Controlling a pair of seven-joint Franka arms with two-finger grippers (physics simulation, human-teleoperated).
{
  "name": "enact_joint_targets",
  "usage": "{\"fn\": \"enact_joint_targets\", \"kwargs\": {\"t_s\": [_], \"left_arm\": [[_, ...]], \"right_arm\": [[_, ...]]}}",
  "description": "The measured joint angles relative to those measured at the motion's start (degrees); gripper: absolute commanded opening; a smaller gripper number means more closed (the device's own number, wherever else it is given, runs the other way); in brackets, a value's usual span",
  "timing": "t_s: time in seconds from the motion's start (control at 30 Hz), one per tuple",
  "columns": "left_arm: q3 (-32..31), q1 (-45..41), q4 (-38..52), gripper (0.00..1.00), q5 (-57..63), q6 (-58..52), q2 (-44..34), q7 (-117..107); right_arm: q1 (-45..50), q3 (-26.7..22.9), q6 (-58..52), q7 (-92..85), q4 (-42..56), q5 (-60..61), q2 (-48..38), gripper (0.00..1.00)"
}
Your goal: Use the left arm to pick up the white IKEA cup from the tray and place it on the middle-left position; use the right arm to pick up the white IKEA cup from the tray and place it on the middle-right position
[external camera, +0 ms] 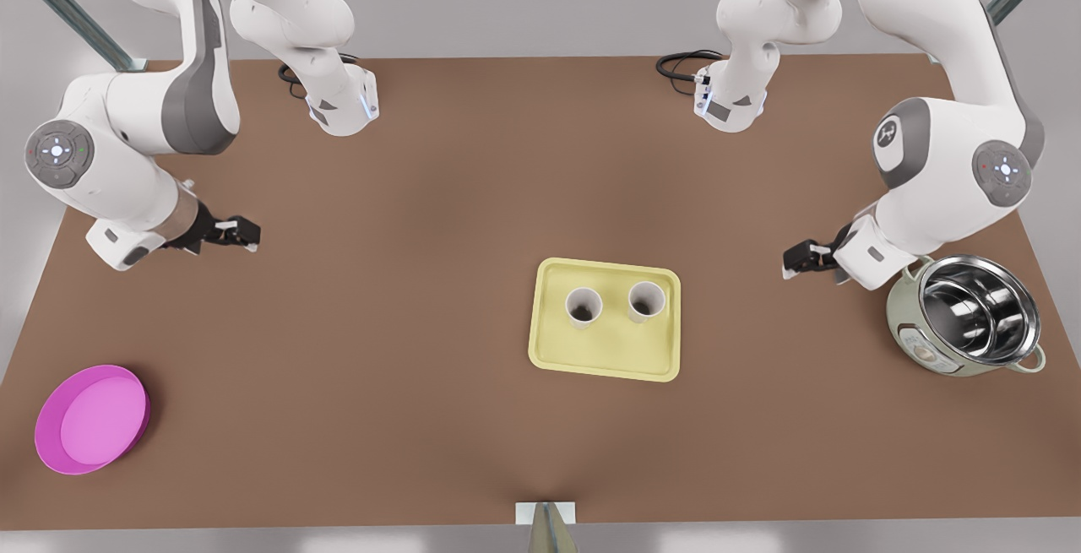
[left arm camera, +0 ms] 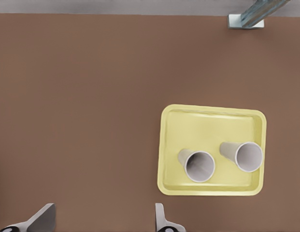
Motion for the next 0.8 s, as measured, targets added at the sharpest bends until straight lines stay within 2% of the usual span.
{"fn": "enact_joint_targets", "kwargs": {"t_s": [0.2, 0.33, 0.43, 0.57, 0.8], "left_arm": [[0.0, -0.73, 0.0, 1.0, 1.94, -0.03, 1.03, 0.21], [-0.1, -10.43, 4.91, 1.0, 3.59, 1.53, 8.56, -1.92], [-0.11, -12.95, 5.12, 1.0, 4.16, 4.86, 14.77, -4.16], [0.14, -12.83, -0.28, 1.0, 4.52, 11.72, 19.44, -6.05], [-0.24, -14.24, -12.52, 1.0, 5.59, 21.23, 17.56, -7.82]], "right_arm": [[1.61, 0.92, 2.33, 0.5, 0.05, -0.19, 1.76, 1.0], [12.22, 1.17, 5.06, 3.12, 0.21, -0.42, 6.59, 1.0], [19.01, 1.17, 6.59, 6.24, 4.76, -0.5, 12.44, 1.0], [24.41, 1.85, 8.55, 10.84, 8.38, -0.28, 17.28, 1.0], [33.29, 2.76, 15.03, 19.29, 15.49, -0.08, 28.27, 1.0]]}}
